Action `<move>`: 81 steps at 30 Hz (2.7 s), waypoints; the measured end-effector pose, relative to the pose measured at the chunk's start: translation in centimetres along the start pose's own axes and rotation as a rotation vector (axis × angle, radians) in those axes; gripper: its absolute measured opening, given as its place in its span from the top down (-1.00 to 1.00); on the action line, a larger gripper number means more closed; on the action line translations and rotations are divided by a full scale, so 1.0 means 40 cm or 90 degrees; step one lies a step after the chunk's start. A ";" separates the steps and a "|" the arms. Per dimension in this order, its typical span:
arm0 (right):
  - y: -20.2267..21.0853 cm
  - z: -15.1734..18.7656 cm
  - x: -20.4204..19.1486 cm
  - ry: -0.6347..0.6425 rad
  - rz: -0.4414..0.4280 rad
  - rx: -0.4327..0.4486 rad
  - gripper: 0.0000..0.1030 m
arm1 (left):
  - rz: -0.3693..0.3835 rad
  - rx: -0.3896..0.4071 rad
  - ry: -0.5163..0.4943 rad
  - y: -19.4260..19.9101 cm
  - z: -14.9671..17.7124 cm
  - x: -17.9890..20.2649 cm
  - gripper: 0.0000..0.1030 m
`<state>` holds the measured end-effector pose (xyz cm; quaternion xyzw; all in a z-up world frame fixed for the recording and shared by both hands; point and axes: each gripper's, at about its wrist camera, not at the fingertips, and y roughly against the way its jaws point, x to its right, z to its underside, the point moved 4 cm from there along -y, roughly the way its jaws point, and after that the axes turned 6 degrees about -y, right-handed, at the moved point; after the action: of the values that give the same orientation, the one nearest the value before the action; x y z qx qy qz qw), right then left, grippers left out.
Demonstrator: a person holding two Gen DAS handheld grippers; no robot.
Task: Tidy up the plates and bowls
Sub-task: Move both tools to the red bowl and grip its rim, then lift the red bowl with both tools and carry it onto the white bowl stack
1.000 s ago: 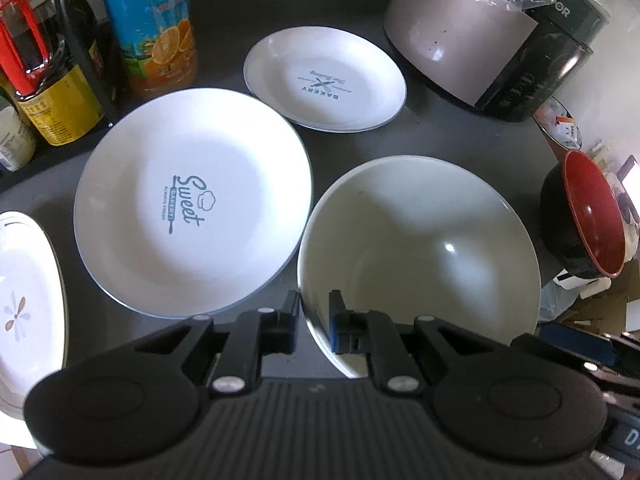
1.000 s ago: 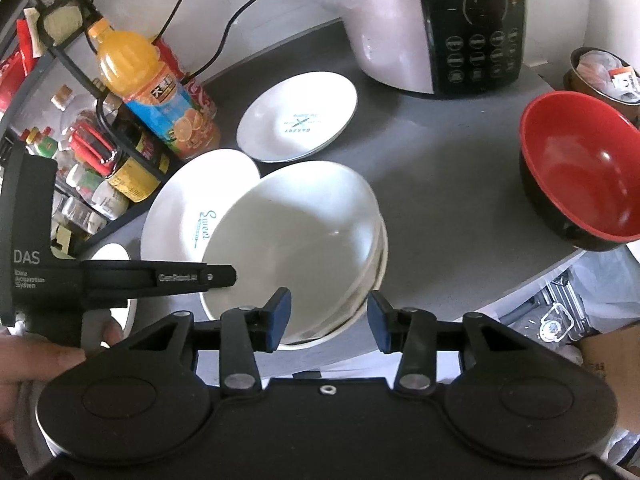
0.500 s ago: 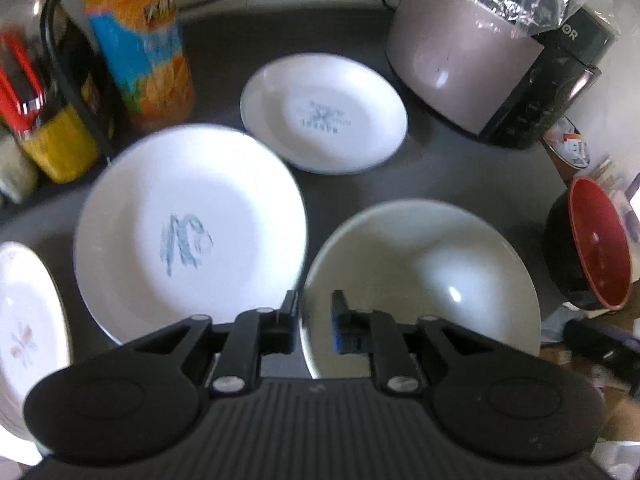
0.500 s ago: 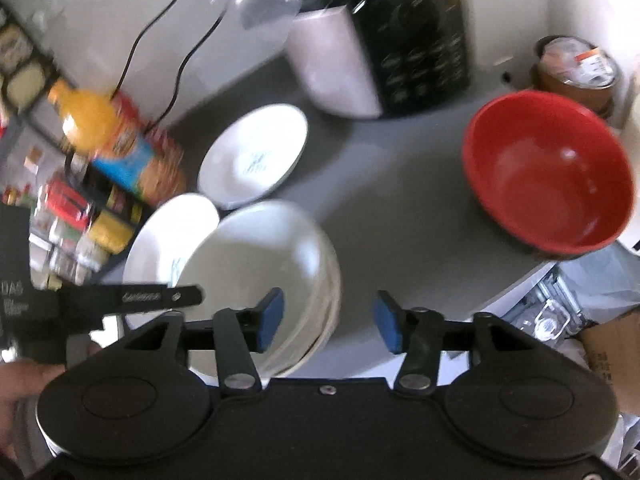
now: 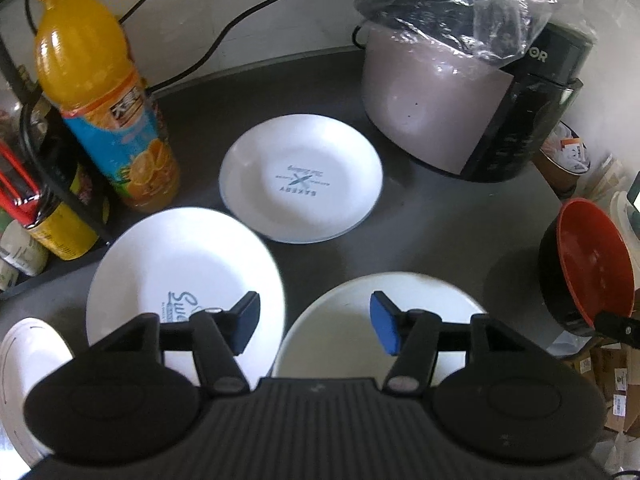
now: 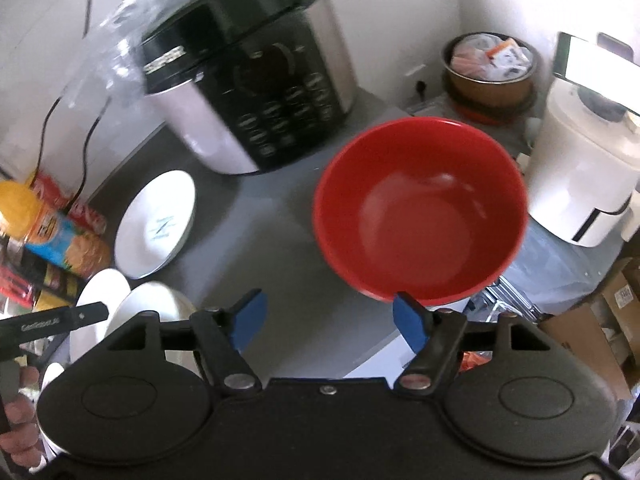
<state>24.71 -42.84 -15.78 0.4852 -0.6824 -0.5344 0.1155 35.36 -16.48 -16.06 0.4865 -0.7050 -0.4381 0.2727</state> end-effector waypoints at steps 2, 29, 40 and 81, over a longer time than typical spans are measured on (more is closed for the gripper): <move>-0.005 -0.010 0.018 -0.006 0.006 0.002 -0.39 | -0.001 -0.001 -0.004 -0.004 -0.005 0.010 -0.16; -0.019 -0.104 0.186 -0.061 0.021 -0.042 -0.40 | -0.014 -0.010 -0.063 -0.033 -0.103 0.161 -0.17; -0.108 -0.134 0.237 0.007 0.023 -0.101 -0.31 | -0.022 -0.020 -0.075 -0.046 -0.118 0.217 -0.17; -0.207 -0.142 0.137 0.004 0.006 -0.147 0.83 | 0.075 -0.081 -0.088 -0.142 -0.147 0.303 -0.17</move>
<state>30.28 -50.30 -22.43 0.4669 -0.6182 -0.6075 0.1756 38.10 -30.56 -18.84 0.3943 -0.7205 -0.4976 0.2790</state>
